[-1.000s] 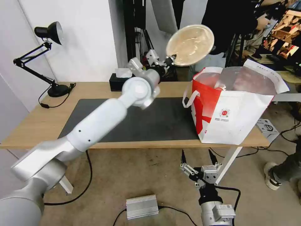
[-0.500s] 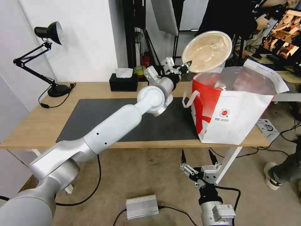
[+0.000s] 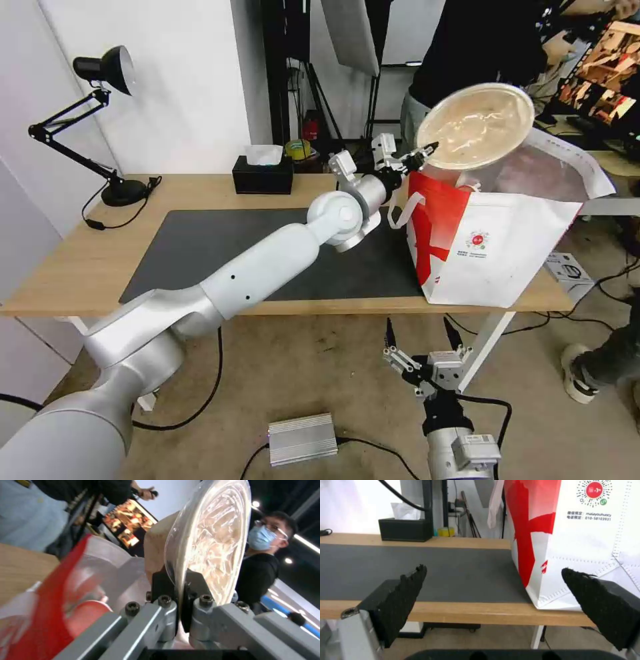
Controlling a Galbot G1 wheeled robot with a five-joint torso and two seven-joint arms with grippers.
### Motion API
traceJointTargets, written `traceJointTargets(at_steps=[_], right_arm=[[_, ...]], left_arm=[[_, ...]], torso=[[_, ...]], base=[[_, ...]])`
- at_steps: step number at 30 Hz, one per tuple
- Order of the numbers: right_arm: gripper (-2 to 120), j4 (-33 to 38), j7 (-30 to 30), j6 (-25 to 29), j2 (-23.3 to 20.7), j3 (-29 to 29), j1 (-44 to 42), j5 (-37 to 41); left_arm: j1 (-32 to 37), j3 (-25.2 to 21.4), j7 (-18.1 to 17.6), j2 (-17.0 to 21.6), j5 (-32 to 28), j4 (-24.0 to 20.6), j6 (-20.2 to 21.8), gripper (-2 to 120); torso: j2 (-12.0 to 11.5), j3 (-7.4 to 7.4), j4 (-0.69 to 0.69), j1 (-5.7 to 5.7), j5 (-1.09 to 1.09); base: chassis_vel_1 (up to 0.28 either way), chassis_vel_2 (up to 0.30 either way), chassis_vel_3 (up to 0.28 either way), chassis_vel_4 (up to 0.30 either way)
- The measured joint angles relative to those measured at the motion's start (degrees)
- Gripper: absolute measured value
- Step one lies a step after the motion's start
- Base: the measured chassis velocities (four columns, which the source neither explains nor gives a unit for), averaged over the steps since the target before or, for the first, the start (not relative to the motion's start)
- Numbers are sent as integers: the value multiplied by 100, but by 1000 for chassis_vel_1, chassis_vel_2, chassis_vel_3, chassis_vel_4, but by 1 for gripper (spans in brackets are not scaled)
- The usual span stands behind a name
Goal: Pick up the trash from the table and place it into the takeout bag.
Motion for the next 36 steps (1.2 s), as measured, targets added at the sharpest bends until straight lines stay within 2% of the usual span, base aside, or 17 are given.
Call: traceJointTargets(at_steps=[1,4,10,29,36], right_arm=[[100,0,0,0,0,0,0,0],[100,0,0,0,0,0,0,0],[100,0,0,0,0,0,0,0],[100,0,0,0,0,0,0,0],[100,0,0,0,0,0,0,0]], left_arm=[[0,0,0,0,0,0,0,0],[-83,56,299,-81,-6,223,156,0],[-109,105,465,-149,22,406,186,0],[-139,232,444,-275,413,864,192,0],[-179,328,394,-209,571,871,236,0]], torso=[[0,0,0,0,0],[0,0,1,0,0],[0,0,0,0,0],[0,0,1,0,-1],[0,0,1,0,-1]], base=[[0,0,0,0],[0,0,0,0],[0,0,0,0],[0,0,0,0],[0,0,0,0]])
